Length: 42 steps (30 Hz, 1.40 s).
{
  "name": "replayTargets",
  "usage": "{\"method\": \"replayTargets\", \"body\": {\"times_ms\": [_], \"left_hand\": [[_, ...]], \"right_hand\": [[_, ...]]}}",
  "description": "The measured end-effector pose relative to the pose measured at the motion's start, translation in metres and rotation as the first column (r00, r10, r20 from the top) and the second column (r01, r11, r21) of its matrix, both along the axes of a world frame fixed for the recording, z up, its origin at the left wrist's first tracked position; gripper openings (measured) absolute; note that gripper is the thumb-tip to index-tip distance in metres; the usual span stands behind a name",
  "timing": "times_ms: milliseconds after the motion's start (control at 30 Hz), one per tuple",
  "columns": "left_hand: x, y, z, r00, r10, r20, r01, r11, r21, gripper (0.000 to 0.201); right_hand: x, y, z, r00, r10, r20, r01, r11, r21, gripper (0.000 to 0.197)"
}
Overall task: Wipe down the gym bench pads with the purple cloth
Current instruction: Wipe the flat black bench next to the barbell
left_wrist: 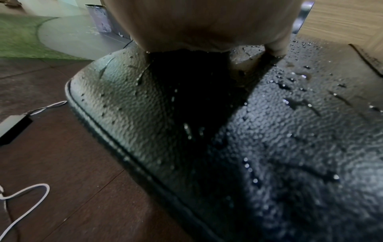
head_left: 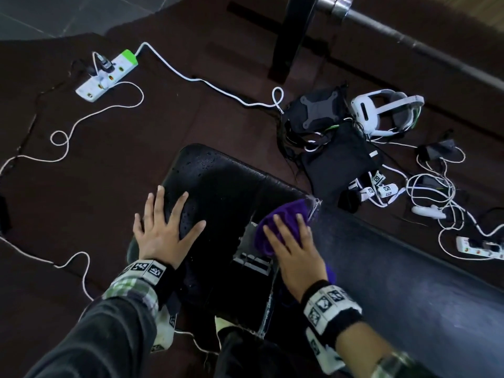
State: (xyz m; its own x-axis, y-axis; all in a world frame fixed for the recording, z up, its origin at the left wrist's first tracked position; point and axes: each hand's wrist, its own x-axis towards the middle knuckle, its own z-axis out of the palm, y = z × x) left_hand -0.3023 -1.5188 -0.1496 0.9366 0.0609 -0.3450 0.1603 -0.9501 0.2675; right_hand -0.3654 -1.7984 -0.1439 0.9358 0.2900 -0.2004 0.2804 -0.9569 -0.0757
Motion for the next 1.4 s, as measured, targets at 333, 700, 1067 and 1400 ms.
{"method": "replayTargets", "body": {"times_ms": [333, 700, 1067, 1400], "left_hand": [[0.005, -0.002, 0.002, 1.000, 0.000, 0.009, 0.000, 1.000, -0.002, 0.078], [0.000, 0.000, 0.000, 1.000, 0.003, 0.004, -0.003, 1.000, 0.018, 0.083], [0.010, -0.012, 0.013, 0.991, 0.133, 0.030, -0.130, 0.987, -0.092, 0.097], [0.021, -0.020, 0.012, 0.966, 0.237, -0.102, -0.239, 0.971, -0.012, 0.134]], "right_hand": [[0.087, -0.026, 0.003, 0.999, -0.018, -0.037, 0.021, 0.997, 0.078, 0.049], [-0.002, -0.150, 0.005, 0.829, -0.555, -0.065, 0.558, 0.829, 0.037, 0.050], [0.049, -0.069, 0.018, 0.819, -0.555, -0.146, 0.570, 0.816, 0.094, 0.051], [0.062, -0.104, 0.026, 0.821, -0.493, -0.288, 0.540, 0.834, 0.113, 0.059]]}}
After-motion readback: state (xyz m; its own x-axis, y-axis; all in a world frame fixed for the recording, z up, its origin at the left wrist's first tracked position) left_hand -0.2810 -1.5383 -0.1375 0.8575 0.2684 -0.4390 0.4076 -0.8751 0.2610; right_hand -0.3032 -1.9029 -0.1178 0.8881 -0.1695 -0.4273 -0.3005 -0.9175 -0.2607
